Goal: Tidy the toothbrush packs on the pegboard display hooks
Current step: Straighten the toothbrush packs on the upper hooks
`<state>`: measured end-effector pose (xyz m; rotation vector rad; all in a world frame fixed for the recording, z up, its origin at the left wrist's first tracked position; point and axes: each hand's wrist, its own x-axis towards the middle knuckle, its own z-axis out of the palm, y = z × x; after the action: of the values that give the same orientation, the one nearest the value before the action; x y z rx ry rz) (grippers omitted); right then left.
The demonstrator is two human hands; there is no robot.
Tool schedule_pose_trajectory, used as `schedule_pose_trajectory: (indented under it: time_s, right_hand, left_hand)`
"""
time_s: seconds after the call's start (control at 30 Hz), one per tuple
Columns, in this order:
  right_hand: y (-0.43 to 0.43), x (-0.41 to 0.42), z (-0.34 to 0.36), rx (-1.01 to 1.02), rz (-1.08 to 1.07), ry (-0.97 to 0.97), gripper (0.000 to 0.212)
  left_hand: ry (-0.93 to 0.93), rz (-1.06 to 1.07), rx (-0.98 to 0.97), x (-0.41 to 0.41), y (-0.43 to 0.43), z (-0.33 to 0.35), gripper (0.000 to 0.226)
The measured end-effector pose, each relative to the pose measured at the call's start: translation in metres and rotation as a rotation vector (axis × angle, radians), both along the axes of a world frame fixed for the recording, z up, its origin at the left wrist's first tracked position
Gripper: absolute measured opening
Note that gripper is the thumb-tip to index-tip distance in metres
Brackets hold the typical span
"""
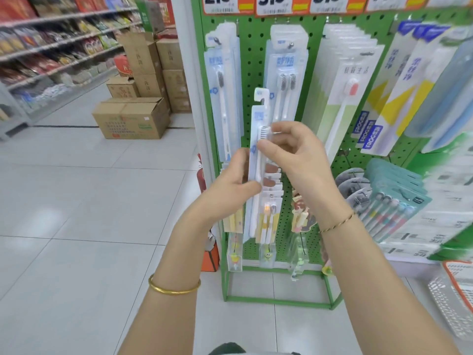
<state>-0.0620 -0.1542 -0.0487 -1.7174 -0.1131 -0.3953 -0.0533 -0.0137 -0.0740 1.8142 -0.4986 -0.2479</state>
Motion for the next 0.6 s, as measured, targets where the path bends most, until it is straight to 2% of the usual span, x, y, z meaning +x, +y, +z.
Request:
schedule_pose_trajectory:
  time_s: [0.1, 0.3, 0.43, 0.6]
  right_hand:
    - [0.016, 0.011, 0.020, -0.037, -0.030, -0.047, 0.031]
    - [0.043, 0.036, 0.043, -0.260, -0.202, -0.150, 0.045]
    - [0.057, 0.051, 0.053, -0.348, -0.280, -0.172, 0.047]
    - [0.064, 0.058, 0.057, -0.422, -0.338, -0.160, 0.046]
  left_hand:
    - [-0.037, 0.036, -0.002, 0.010, 0.014, 0.019, 0.048]
    - [-0.193, 0.205, -0.130, 0.033, 0.037, 0.049, 0.019]
    - [-0.306, 0.322, -0.162, 0.048, 0.045, 0.065, 0.020]
    - [-0.318, 0.359, -0.142, 0.061, 0.046, 0.068, 0.017]
